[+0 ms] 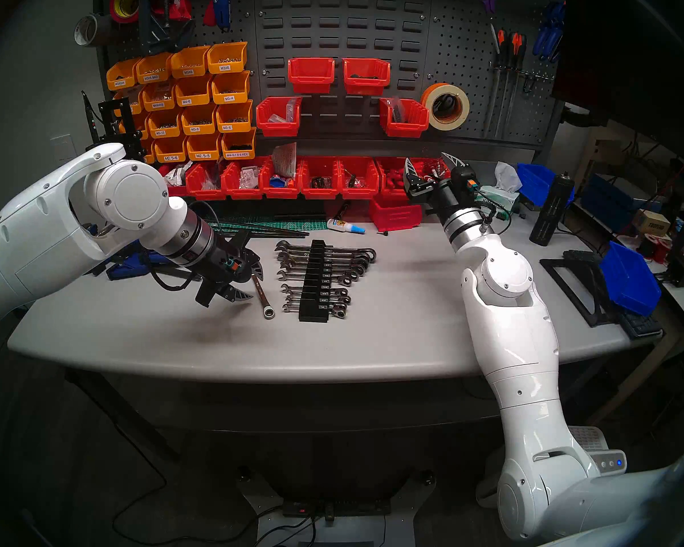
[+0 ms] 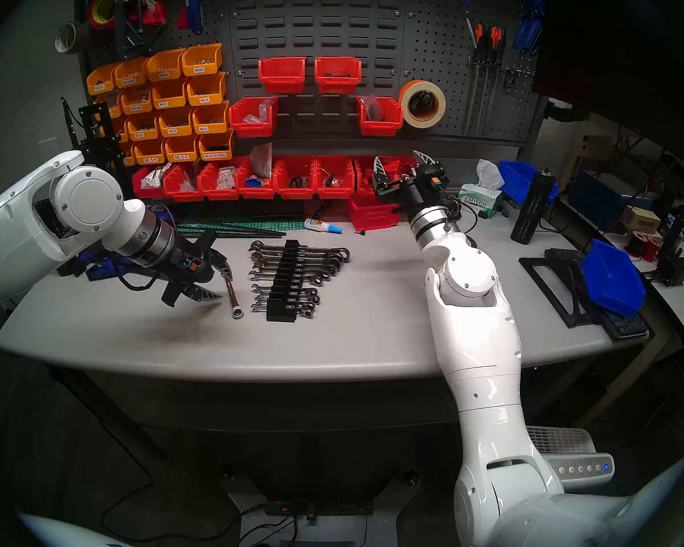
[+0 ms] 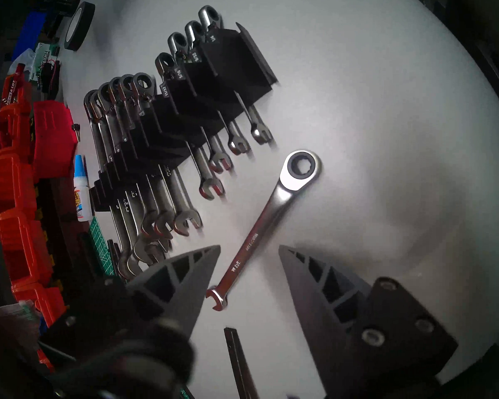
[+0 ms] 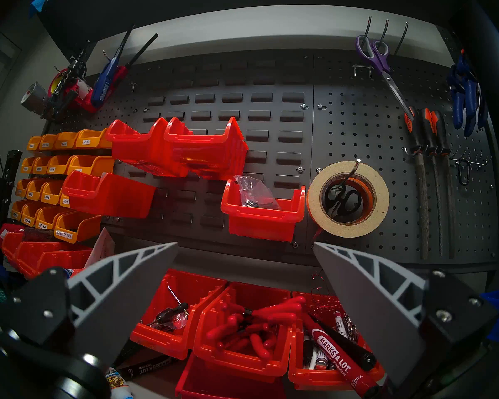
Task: Put the wrenches on the table into the correct slot in the case
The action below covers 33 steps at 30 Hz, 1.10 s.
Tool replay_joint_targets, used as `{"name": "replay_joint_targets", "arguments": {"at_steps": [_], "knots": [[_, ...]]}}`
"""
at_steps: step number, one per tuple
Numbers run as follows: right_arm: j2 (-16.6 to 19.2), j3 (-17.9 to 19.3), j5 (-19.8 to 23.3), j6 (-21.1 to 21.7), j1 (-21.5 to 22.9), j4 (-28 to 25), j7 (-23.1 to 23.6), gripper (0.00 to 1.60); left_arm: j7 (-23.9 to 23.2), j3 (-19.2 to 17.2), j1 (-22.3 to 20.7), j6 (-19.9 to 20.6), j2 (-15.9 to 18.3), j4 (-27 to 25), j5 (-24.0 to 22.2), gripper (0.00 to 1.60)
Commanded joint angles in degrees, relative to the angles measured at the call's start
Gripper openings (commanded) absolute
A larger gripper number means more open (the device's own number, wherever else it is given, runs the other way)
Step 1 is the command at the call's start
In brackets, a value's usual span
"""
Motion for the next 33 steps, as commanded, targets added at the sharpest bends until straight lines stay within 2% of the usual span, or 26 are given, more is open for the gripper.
{"name": "replay_joint_targets", "arguments": {"at_steps": [1,2,22,27,33], "knots": [[0.0,-0.1,0.0,-0.3,1.7,-1.9,0.1,1.6,0.8,-0.7,-1.1,-1.2,-0.6,0.2,1.0,0.85],[0.0,-0.1,0.0,-0.3,1.7,-1.9,0.1,1.6,1.0,-0.5,-1.0,-1.6,-1.1,0.5,1.7,0.9],[0.0,-0.1,0.0,-0.3,1.7,-1.9,0.1,1.6,0.9,0.5,-0.8,-2.1,-3.0,3.0,4.4,0.92],[0.0,-0.1,0.0,-0.3,1.7,-1.9,0.1,1.6,1.2,0.5,-0.6,-2.4,-3.4,3.4,4.4,1.02],[0.0,-0.1,0.0,-0.3,1.7,-1.9,0.1,1.6,2.1,0.9,-0.3,-3.4,-4.0,4.3,5.7,1.02]]}}
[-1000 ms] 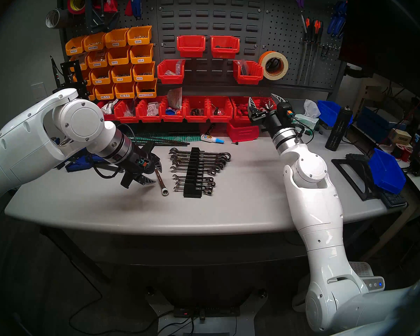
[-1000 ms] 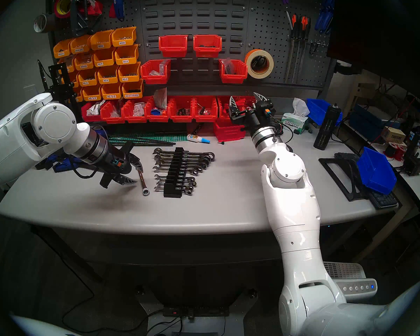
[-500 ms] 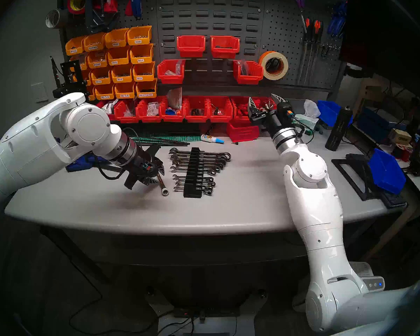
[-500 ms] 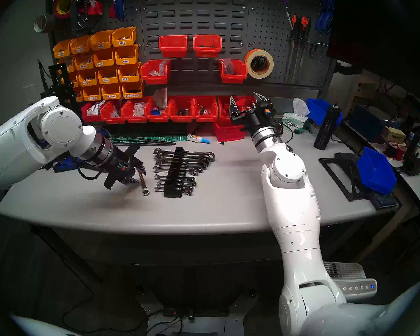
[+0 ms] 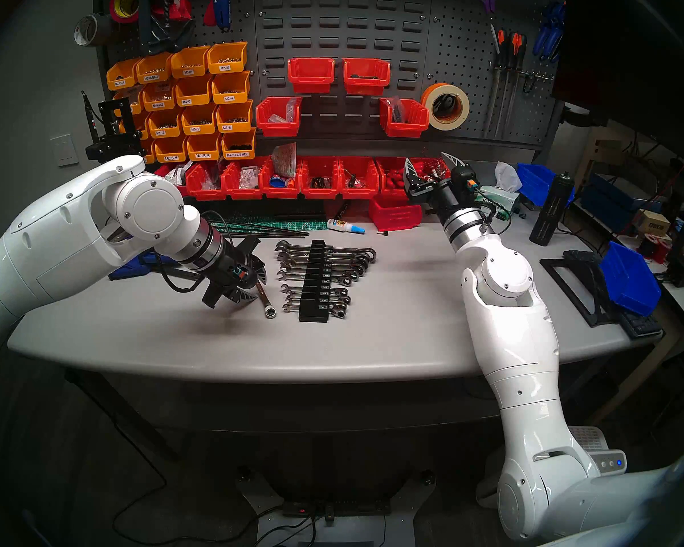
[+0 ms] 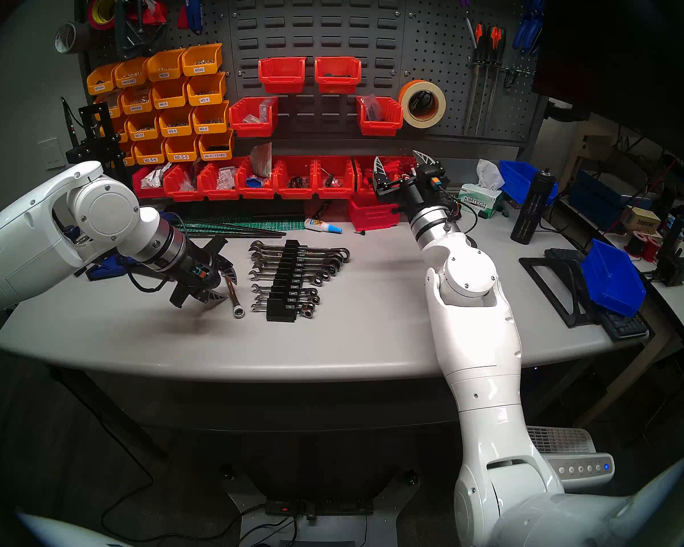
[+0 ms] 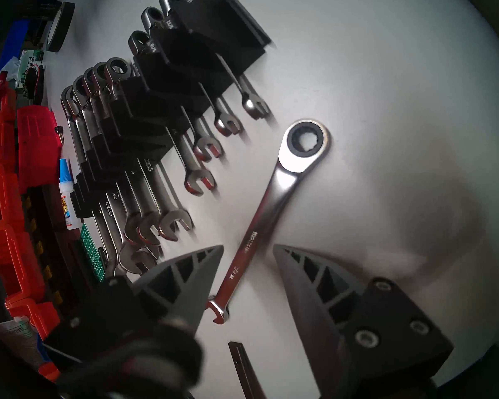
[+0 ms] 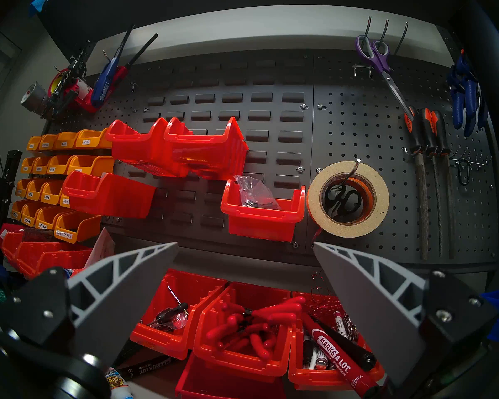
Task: Put the wrenches on the table into the correct slot in the case
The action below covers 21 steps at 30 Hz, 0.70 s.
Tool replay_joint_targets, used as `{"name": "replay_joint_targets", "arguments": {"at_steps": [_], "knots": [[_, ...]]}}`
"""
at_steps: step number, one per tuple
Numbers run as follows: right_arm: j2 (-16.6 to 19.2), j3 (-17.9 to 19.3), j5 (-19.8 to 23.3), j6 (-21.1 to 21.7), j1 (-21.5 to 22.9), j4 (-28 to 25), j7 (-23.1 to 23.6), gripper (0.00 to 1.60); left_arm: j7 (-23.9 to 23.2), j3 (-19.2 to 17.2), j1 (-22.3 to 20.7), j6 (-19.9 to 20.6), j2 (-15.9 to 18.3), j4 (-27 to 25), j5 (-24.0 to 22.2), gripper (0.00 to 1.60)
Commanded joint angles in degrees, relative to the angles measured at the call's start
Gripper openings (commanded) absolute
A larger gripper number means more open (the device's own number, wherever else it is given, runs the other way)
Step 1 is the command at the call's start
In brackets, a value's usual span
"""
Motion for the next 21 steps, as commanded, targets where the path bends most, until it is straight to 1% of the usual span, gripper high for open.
{"name": "replay_joint_targets", "arguments": {"at_steps": [1,8,9,10,15,16,17,18,21], "knots": [[0.0,-0.1,0.0,-0.3,1.7,-1.9,0.1,1.6,1.0,-0.7,-1.0,-0.7,-0.6,0.5,1.1,1.02],[0.0,-0.1,0.0,-0.3,1.7,-1.9,0.1,1.6,0.9,-0.7,-0.9,-0.9,-1.1,0.8,1.3,0.92],[0.0,-0.1,0.0,-0.3,1.7,-1.9,0.1,1.6,0.6,-0.7,-0.9,-0.7,-1.2,0.9,1.3,0.93],[0.0,-0.1,0.0,-0.3,1.7,-1.9,0.1,1.6,0.7,-0.6,-0.8,-0.8,-1.3,1.0,1.3,0.91],[0.0,-0.1,0.0,-0.3,1.7,-1.9,0.1,1.6,0.3,-0.2,-0.4,-0.7,-1.5,1.5,1.5,0.89],[0.0,-0.1,0.0,-0.3,1.7,-1.9,0.1,1.6,0.5,-0.2,-0.2,-0.8,-1.5,1.6,1.6,0.85],[0.0,-0.1,0.0,-0.3,1.7,-1.9,0.1,1.6,0.0,0.0,-0.4,-0.5,-1.7,1.7,1.9,0.84],[0.0,-0.1,0.0,-0.3,1.7,-1.9,0.1,1.6,-0.2,0.1,-0.3,-0.5,-1.7,1.7,1.9,0.79],[0.0,-0.1,0.0,-0.3,1.7,-1.9,0.1,1.6,-0.2,0.1,-0.1,-0.3,-1.6,1.7,1.6,0.75]]}}
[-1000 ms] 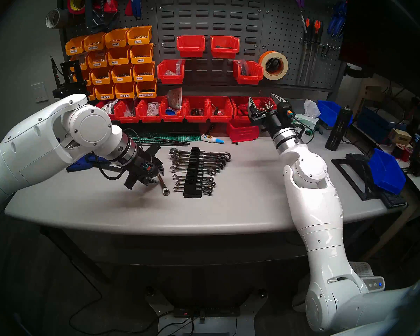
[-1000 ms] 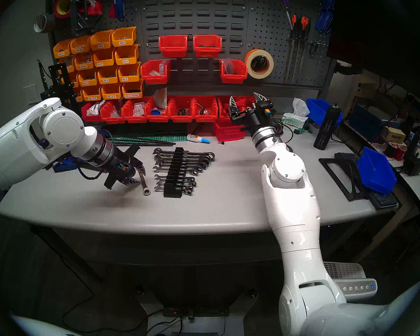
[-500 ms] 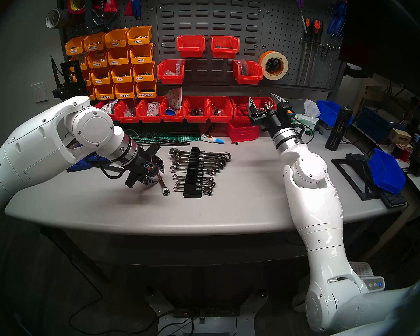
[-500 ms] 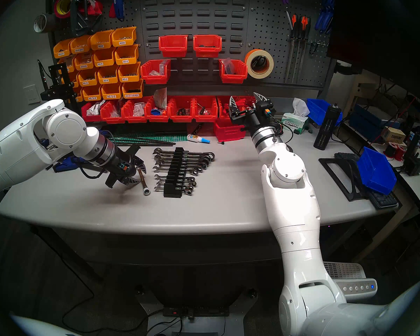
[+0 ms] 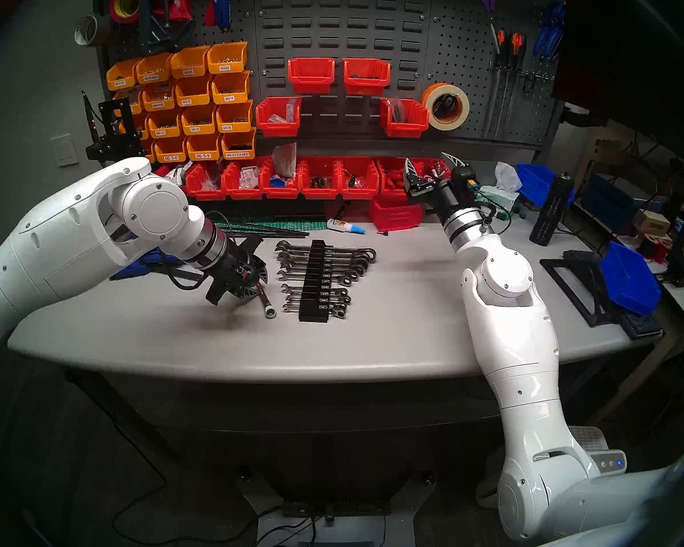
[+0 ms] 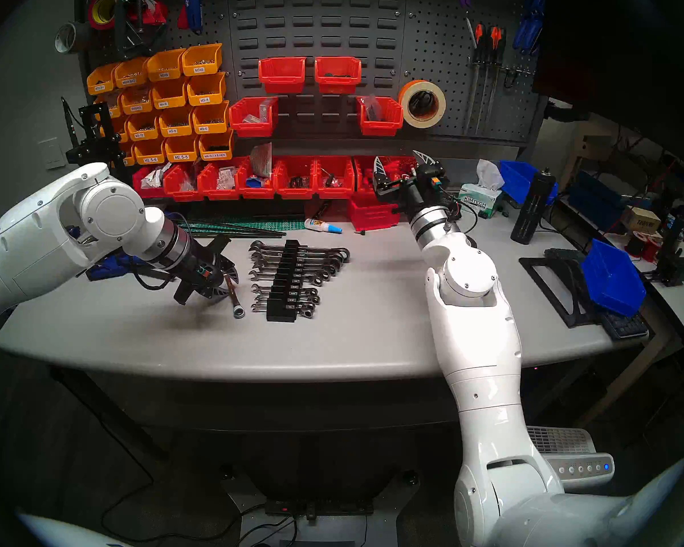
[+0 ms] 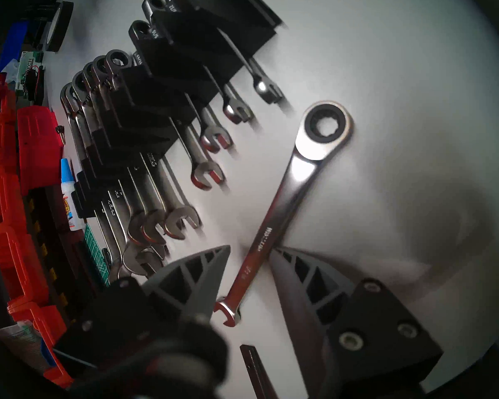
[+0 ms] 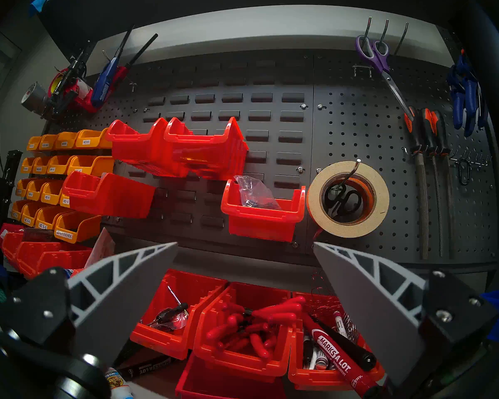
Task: Put the wrenches on the table into the correct slot in the case
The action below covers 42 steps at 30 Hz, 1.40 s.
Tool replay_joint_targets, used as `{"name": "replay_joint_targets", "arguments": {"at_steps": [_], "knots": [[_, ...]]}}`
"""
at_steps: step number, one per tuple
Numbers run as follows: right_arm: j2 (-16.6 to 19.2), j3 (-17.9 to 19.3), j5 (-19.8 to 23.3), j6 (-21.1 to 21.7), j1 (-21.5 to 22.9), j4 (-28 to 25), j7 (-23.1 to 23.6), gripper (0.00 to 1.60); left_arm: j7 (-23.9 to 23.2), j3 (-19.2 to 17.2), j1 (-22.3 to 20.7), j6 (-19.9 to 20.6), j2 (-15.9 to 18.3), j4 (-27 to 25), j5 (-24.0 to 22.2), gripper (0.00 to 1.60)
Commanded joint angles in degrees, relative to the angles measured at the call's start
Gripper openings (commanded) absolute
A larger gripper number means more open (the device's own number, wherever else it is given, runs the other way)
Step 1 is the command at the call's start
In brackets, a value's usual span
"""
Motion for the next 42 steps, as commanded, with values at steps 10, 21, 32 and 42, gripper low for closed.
{"name": "replay_joint_targets", "arguments": {"at_steps": [10,21,32,42], "knots": [[0.0,-0.1,0.0,-0.3,1.7,-1.9,0.1,1.6,-1.7,-0.5,-0.1,2.2,0.1,0.1,-1.6,0.65],[0.0,-0.1,0.0,-0.3,1.7,-1.9,0.1,1.6,-2.0,-0.8,-0.2,3.0,0.6,-0.9,-2.7,0.5],[0.0,-0.1,0.0,-0.3,1.7,-1.9,0.1,1.6,-3.9,-1.2,-0.8,3.4,1.9,-1.9,-3.7,0.0],[0.0,-0.1,0.0,-0.3,1.7,-1.9,0.0,1.6,-6.2,-2.0,-1.3,5.4,3.8,-2.2,-5.5,0.0]]}}
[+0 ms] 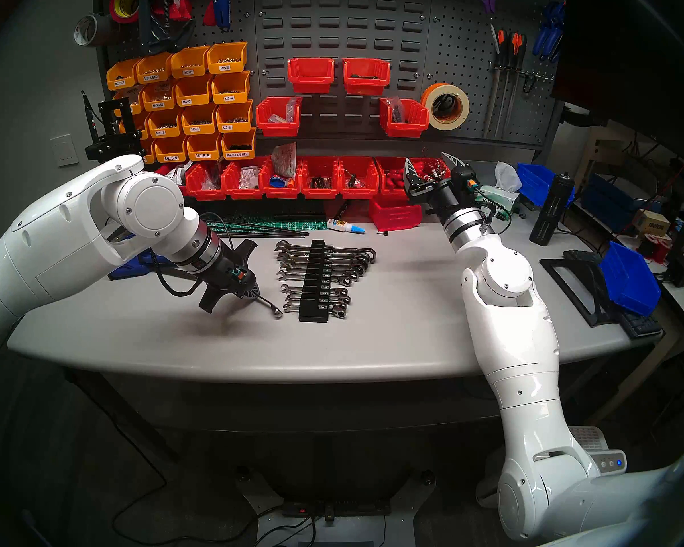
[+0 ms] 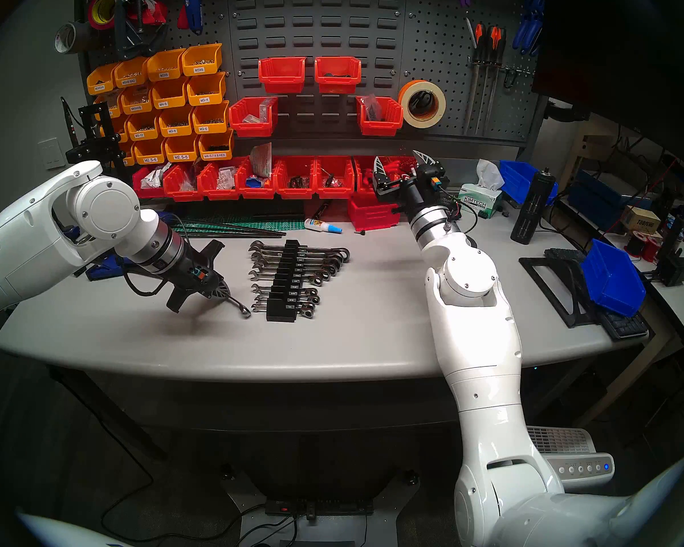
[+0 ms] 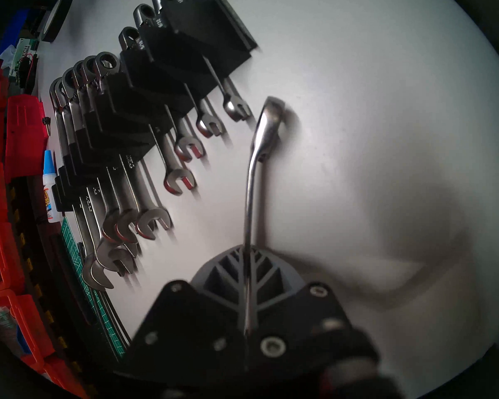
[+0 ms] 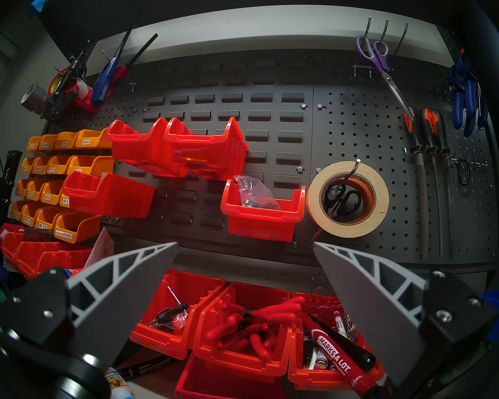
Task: Put the wrenches on the table into the correct slot in the case
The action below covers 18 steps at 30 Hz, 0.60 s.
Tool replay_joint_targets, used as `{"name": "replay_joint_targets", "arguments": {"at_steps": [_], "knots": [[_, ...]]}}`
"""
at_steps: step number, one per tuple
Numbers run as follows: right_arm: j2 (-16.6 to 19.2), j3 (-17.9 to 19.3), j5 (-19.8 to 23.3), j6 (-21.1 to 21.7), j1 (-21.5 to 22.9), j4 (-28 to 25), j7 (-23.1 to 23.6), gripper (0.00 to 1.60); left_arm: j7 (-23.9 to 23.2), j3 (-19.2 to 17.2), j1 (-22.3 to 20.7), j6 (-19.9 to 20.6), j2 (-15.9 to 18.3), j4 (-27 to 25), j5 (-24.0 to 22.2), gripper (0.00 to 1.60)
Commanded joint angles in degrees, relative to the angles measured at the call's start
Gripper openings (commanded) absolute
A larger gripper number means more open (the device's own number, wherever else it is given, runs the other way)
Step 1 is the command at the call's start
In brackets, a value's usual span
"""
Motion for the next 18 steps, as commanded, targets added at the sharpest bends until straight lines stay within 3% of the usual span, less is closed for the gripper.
{"name": "replay_joint_targets", "arguments": {"at_steps": [1,6,18], "knots": [[-0.1,-0.1,0.0,-0.3,1.7,-1.9,0.1,1.6,-1.7,-1.1,-1.2,1.0,1.8,-0.2,-1.0,0.0],[-0.1,-0.1,0.0,-0.4,1.7,-1.8,0.1,1.6,-2.2,-2.6,-1.5,5.6,2.8,-0.7,-3.7,0.0],[0.0,-0.1,0.0,-0.4,1.7,-1.8,0.1,1.6,-3.6,-4.1,-2.5,8.1,2.7,0.1,-6.5,0.0]]}}
